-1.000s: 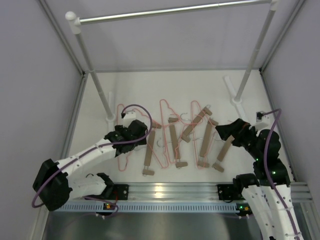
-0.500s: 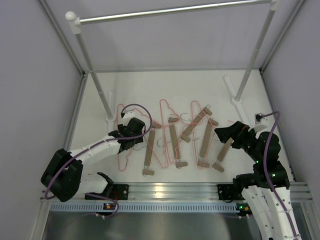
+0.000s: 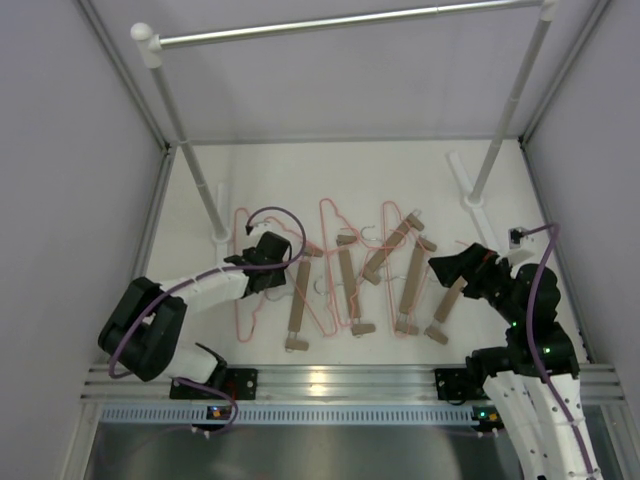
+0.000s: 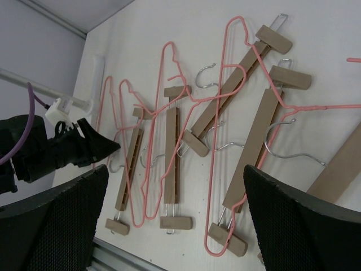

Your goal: Organize the hangers

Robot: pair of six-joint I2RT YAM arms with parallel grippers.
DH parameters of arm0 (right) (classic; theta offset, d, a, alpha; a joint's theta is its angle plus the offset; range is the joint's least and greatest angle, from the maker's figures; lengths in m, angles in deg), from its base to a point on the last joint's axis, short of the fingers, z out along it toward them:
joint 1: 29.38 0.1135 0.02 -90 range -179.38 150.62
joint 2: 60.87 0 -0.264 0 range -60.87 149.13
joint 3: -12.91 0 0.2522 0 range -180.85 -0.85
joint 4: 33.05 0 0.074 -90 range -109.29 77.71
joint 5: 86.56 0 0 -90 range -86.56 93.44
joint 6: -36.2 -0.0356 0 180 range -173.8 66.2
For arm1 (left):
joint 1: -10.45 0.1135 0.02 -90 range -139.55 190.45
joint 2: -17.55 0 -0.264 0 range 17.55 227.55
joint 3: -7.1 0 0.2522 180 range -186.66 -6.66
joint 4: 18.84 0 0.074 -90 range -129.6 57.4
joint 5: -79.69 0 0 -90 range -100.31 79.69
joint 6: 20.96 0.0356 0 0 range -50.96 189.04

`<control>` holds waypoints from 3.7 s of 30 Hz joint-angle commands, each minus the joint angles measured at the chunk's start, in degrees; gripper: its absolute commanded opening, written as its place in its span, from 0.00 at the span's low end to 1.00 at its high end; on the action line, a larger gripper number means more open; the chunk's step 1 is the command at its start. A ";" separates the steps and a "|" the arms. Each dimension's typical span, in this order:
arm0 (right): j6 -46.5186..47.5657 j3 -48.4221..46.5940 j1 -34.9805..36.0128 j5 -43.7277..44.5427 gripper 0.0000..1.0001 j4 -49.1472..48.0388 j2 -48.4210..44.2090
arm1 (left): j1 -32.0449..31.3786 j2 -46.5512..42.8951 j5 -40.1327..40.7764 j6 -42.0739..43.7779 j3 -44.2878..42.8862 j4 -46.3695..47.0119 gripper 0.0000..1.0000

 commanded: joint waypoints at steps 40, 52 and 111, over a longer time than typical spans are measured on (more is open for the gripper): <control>-1.21 1.41 -0.44 -0.56 0.99 0.18 -2.04 | 0.94 -4.89 -11.04 3.07 -10.36 -6.17 0.00; -0.42 -0.78 -0.52 -0.20 1.00 0.18 -0.81 | 0.94 -14.56 -21.24 2.11 -20.27 -8.64 0.00; 1.86 -16.34 -0.44 -0.29 0.99 2.11 4.64 | 1.56 -7.01 -15.37 -16.97 -57.56 9.91 0.00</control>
